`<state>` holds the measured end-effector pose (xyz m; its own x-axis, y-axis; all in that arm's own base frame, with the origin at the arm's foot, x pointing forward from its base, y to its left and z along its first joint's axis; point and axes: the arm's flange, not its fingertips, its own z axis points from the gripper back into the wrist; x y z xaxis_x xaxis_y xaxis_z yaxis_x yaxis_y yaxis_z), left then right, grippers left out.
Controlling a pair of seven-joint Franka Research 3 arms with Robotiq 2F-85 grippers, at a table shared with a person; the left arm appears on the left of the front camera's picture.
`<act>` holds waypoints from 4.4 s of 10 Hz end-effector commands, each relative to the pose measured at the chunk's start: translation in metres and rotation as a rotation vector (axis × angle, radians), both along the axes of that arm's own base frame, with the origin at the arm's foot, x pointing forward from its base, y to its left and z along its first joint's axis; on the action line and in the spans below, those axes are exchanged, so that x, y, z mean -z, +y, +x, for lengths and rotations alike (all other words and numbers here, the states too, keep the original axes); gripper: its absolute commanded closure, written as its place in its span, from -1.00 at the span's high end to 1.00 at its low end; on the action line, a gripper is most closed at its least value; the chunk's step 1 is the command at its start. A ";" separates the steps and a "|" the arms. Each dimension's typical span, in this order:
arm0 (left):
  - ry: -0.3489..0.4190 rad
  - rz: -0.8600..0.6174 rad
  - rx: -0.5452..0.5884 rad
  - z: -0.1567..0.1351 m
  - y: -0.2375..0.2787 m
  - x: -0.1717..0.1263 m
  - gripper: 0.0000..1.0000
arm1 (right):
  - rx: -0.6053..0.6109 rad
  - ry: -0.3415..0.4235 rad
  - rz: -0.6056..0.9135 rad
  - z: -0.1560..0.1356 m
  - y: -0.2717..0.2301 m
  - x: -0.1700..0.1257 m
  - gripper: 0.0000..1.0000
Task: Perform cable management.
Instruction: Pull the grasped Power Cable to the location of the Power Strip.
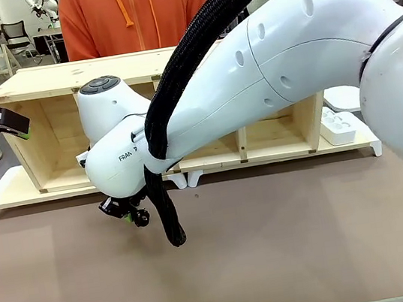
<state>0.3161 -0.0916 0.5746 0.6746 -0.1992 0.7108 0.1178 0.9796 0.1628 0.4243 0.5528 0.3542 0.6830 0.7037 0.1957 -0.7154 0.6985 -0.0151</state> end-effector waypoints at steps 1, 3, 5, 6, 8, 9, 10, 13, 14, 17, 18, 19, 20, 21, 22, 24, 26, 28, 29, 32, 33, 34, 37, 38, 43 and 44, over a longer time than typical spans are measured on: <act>0.000 -0.002 -0.004 0.000 0.000 0.000 1.00 | 0.000 0.000 0.000 0.000 0.000 0.000 -0.67; 0.000 -0.002 -0.004 0.000 0.000 0.000 1.00 | -0.023 -0.004 -0.014 -0.012 -0.004 -0.003 -0.67; 0.000 -0.002 -0.004 0.000 0.000 0.000 1.00 | -0.035 -0.013 -0.025 -0.038 -0.011 -0.010 -0.67; 0.000 -0.002 -0.004 0.000 0.000 0.000 1.00 | -0.036 -0.028 -0.030 -0.051 -0.016 -0.013 -0.67; 0.000 -0.002 -0.004 0.000 0.000 0.000 1.00 | -0.005 -0.062 -0.041 -0.078 -0.031 -0.020 -0.67; 0.000 -0.002 -0.004 0.000 0.000 0.000 1.00 | 0.023 -0.078 -0.043 -0.092 -0.042 -0.023 -0.67; 0.000 -0.002 -0.004 0.000 0.000 0.000 1.00 | 0.048 -0.084 -0.037 -0.103 -0.052 -0.026 -0.67; 0.000 -0.002 -0.004 0.000 0.000 0.000 1.00 | 0.141 -0.135 -0.014 -0.139 -0.085 -0.036 -0.67; 0.000 -0.002 -0.004 0.000 0.000 0.000 1.00 | 0.193 -0.167 -0.009 -0.152 -0.097 -0.040 -0.67; 0.000 -0.002 -0.004 0.000 0.000 0.000 1.00 | 0.308 -0.271 0.009 -0.185 -0.118 -0.053 -0.67; 0.000 -0.002 -0.004 0.000 0.000 0.000 1.00 | 0.352 -0.298 0.017 -0.196 -0.125 -0.056 -0.67; 0.000 -0.002 -0.004 0.000 0.000 0.000 1.00 | 0.385 -0.314 0.019 -0.203 -0.131 -0.058 -0.67; 0.000 -0.002 -0.004 0.000 0.000 0.000 1.00 | 0.413 -0.323 0.021 -0.209 -0.137 -0.058 -0.67; 0.000 -0.002 -0.004 0.000 0.000 0.000 1.00 | 0.430 -0.325 0.028 -0.210 -0.140 -0.057 -0.67; 0.000 -0.002 -0.004 0.000 0.000 0.000 1.00 | 0.426 -0.330 0.039 -0.206 -0.139 -0.054 -0.67; 0.000 -0.002 -0.004 0.000 0.000 0.000 1.00 | 0.390 -0.301 0.021 -0.208 -0.139 -0.063 -0.67; 0.000 -0.002 -0.004 0.000 0.000 0.000 1.00 | 0.390 -0.301 0.021 -0.208 -0.139 -0.063 -0.67; 0.000 -0.002 -0.004 0.000 0.000 0.000 1.00 | 0.390 -0.301 0.021 -0.208 -0.139 -0.063 -0.67; 0.000 -0.002 -0.004 0.000 0.000 0.000 1.00 | 0.397 -0.314 0.016 -0.209 -0.140 -0.061 -0.67; 0.000 -0.002 -0.004 0.000 0.000 0.000 1.00 | 0.425 -0.334 0.040 -0.223 -0.185 -0.068 -0.67; 0.000 -0.002 -0.004 0.000 0.000 0.000 1.00 | 0.468 -0.335 0.061 -0.227 -0.210 -0.071 -0.67; 0.000 -0.002 -0.004 0.000 0.000 0.000 1.00 | 0.519 -0.335 0.072 -0.228 -0.233 -0.074 -0.67; 0.000 -0.002 -0.004 0.000 0.000 0.000 1.00 | 0.646 -0.337 0.102 -0.237 -0.297 -0.081 -0.67; 0.000 -0.002 -0.004 0.000 0.000 0.000 1.00 | 0.687 -0.339 0.099 -0.238 -0.312 -0.082 -0.67; 0.000 -0.002 -0.004 0.000 0.000 0.000 1.00 | 0.940 -0.380 0.126 -0.237 -0.390 -0.102 -0.67; 0.000 -0.002 -0.004 0.000 0.000 0.000 1.00 | 0.977 -0.390 0.123 -0.237 -0.402 -0.106 -0.67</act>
